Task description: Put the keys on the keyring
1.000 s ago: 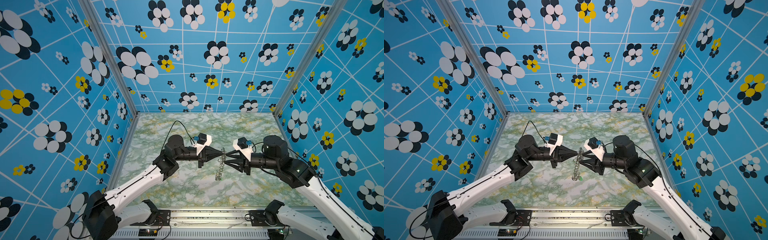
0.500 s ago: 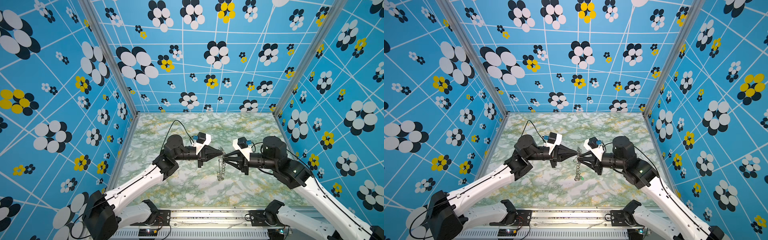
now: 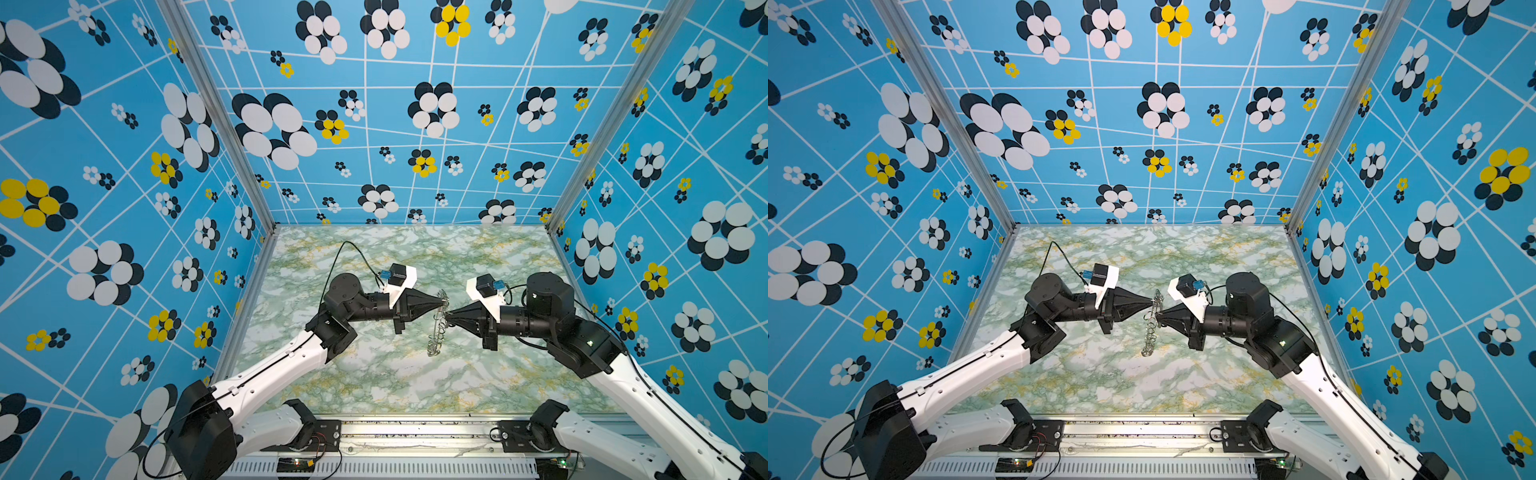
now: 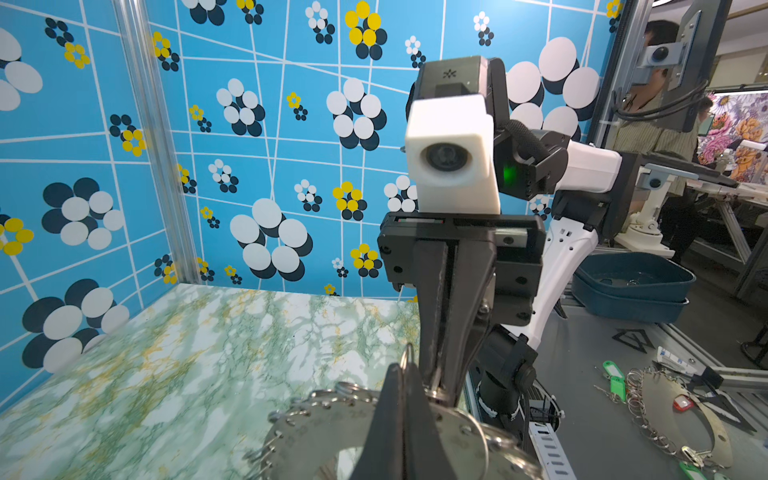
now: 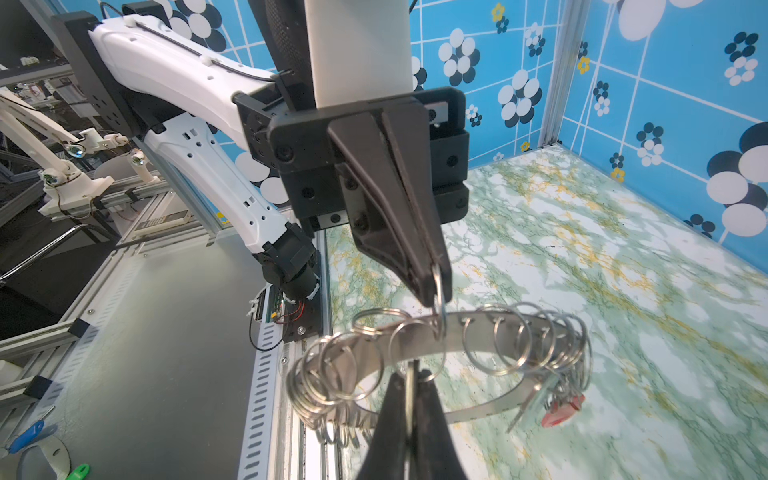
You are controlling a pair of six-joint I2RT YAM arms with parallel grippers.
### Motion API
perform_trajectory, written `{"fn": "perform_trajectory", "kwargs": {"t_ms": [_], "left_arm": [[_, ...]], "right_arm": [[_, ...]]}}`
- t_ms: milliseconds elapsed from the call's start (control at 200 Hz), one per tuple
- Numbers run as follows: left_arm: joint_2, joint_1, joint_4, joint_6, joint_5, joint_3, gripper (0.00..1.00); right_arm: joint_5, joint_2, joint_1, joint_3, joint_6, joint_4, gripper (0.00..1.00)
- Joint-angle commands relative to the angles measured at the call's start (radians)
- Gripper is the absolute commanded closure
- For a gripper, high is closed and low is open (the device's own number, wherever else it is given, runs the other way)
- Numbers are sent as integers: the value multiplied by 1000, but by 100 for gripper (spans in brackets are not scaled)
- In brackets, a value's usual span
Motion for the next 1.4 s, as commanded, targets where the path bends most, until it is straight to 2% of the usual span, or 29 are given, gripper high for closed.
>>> {"fn": "perform_trajectory", "kwargs": {"t_ms": [0, 230, 415, 730, 850, 890, 960, 1060, 1144, 1394], "left_arm": [[7, 15, 174, -69, -33, 4, 100], [50, 13, 287, -146, -14, -1, 100], [54, 13, 313, -165, -7, -3, 100], [56, 13, 342, -189, 13, -9, 100], [44, 13, 322, -170, 16, -14, 100], [37, 13, 305, -157, 16, -16, 100], [26, 13, 285, -140, 14, -19, 100], [19, 13, 275, -127, 17, -22, 100], [17, 13, 272, -123, 21, -23, 100], [9, 7, 239, -95, 26, -19, 100]], "right_arm": [[-31, 28, 32, 2, -6, -29, 100], [-12, 75, 79, -25, 35, 70, 100], [-1, 104, 104, -40, 63, 122, 100], [64, 148, 118, -49, 85, 127, 100], [122, 121, 118, -44, 61, 83, 100], [146, 98, 118, -44, 46, 64, 97], [162, 65, 113, -32, 20, 16, 82], [177, 27, 96, -8, -14, -60, 67], [174, -6, 69, 6, -31, -97, 63], [85, -59, -27, 46, -44, -124, 58]]}}
